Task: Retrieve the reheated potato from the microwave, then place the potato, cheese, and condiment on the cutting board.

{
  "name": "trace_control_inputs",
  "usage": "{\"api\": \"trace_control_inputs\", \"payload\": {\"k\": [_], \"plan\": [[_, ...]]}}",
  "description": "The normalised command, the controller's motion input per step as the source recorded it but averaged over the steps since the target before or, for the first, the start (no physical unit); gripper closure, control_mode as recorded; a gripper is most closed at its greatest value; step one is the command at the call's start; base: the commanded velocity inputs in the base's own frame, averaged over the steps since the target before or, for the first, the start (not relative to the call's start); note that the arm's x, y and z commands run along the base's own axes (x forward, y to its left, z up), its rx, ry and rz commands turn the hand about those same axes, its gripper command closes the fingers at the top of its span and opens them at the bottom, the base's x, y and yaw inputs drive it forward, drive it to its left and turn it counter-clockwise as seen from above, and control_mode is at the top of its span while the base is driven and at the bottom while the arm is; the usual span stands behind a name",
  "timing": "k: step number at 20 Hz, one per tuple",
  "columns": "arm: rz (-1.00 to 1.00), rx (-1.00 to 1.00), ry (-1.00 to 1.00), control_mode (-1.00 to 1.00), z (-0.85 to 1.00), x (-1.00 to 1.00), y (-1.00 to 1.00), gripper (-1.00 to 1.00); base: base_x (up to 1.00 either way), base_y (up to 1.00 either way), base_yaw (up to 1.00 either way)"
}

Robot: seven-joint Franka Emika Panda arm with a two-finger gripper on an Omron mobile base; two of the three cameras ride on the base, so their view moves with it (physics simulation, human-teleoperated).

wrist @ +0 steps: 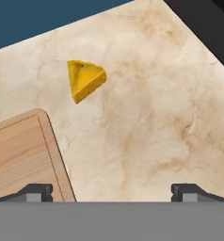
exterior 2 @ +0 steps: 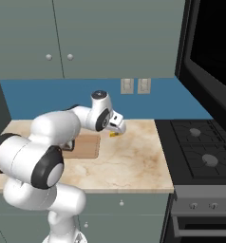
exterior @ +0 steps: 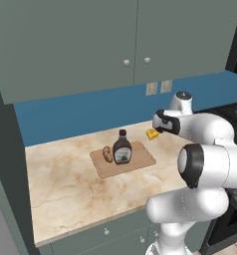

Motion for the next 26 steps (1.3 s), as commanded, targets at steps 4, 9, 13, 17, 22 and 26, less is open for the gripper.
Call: {"api": "trace_control_inputs", "payload": {"k": [4, 9, 13, 17, 22, 26], "plan": [[0.00, 0.00, 0.00, -1.00, -0.31, 0.04, 0.00, -1.00, 0.00, 0.00, 0.00], [0.00, 0.00, 0.00, -1.00, -0.20, 0.34, -0.04, -1.00, 0.00, 0.00, 0.00], [0.00, 0.03, 0.00, -1.00, -0.12, 0.33, -0.01, -1.00, 0.00, 0.00, 0.00], [0.00, 0.07, 0.00, -1.00, -0.10, 0.28, 0.00, -1.00, 0.00, 0.00, 0.00], [0.00, 0.08, 0.00, -1.00, -0.08, 0.26, 0.00, -1.00, 0.00, 0.00, 0.00], [0.00, 0.03, 0.00, -1.00, -0.14, 0.28, 0.00, -1.00, 0.00, 0.00, 0.00]]}}
